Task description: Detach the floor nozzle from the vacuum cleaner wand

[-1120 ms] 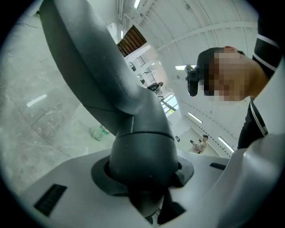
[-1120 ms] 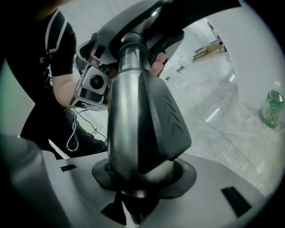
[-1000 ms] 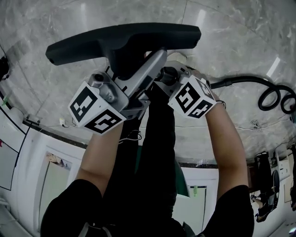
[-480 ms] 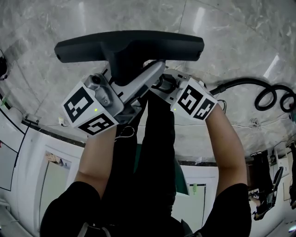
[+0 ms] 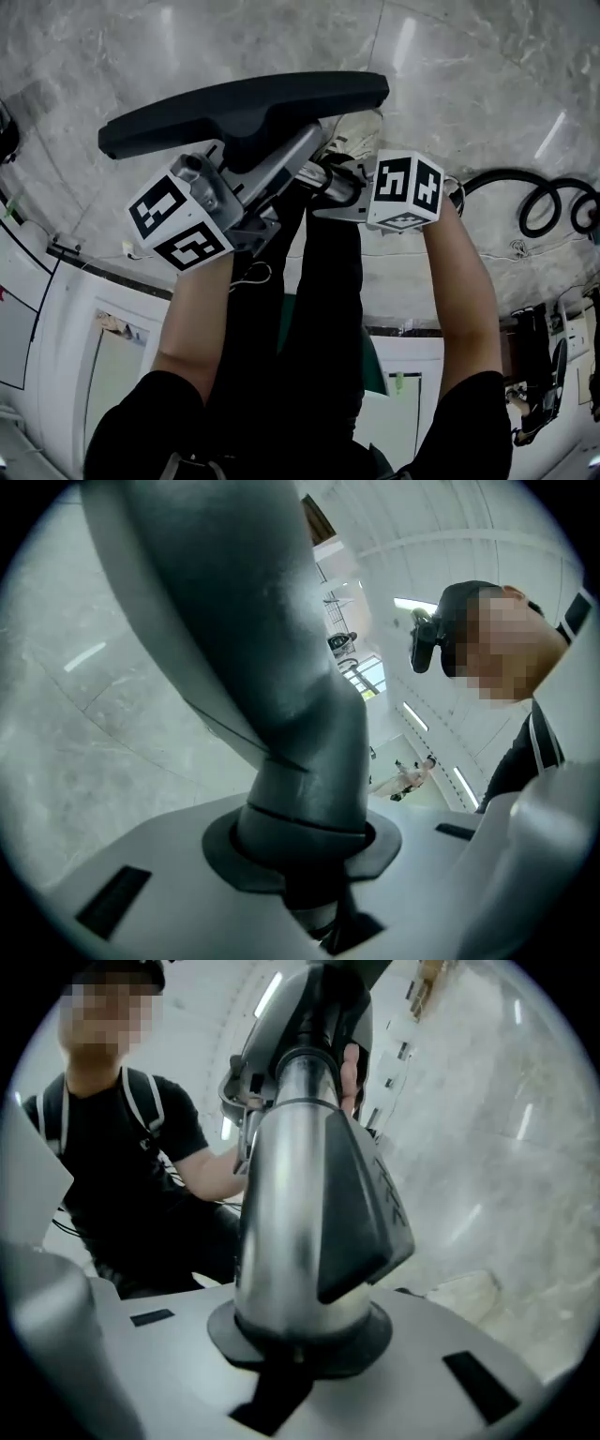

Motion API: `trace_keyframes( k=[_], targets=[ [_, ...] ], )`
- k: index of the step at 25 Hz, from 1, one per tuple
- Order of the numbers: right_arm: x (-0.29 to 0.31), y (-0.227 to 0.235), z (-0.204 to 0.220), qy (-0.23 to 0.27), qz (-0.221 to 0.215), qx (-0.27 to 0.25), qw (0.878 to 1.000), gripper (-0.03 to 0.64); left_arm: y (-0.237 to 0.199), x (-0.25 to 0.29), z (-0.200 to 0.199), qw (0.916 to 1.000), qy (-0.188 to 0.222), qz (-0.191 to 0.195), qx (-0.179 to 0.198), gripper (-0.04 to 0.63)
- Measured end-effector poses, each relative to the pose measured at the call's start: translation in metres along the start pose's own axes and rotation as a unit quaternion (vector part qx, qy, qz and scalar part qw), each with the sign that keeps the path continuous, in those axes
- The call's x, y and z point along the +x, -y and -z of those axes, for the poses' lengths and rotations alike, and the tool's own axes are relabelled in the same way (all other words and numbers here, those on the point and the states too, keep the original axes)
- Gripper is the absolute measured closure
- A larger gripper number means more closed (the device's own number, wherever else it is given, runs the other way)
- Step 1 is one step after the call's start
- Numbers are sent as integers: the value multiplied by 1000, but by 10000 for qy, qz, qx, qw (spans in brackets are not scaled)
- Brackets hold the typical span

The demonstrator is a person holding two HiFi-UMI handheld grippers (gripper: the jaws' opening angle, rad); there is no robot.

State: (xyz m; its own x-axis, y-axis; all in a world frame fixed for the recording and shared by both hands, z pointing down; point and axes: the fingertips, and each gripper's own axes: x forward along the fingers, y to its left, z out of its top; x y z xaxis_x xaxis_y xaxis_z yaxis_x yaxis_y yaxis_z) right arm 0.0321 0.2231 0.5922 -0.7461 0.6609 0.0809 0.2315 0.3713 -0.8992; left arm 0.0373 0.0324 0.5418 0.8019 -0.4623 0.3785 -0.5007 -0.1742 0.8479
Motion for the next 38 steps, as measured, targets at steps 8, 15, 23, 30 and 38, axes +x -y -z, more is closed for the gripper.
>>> trace_keyframes(
  k=[8,15,23,30,38],
  targets=[
    [-62,101,134,-1618,5037,-1223,8397,557,-55,-51,-137,9720,2133,-233,-953,489],
    [-69,102,114,-948,4380,-865,8898,557,-59,-24,-94,9554,2091,413,-2043,489],
    [-78,135,79,-1134,4646,-1070,8717,555,-79,-22,-58,9468,1875,200,-2608,489],
    [-89,138,60,-1007,4808,-940,8659,557,-82,-20,-54,9582,1688,-86,-2309,488],
    [-88,138,46,-947,4816,-953,8661,557,-83,-22,-51,9562,1606,-15,-2448,489]
  ],
)
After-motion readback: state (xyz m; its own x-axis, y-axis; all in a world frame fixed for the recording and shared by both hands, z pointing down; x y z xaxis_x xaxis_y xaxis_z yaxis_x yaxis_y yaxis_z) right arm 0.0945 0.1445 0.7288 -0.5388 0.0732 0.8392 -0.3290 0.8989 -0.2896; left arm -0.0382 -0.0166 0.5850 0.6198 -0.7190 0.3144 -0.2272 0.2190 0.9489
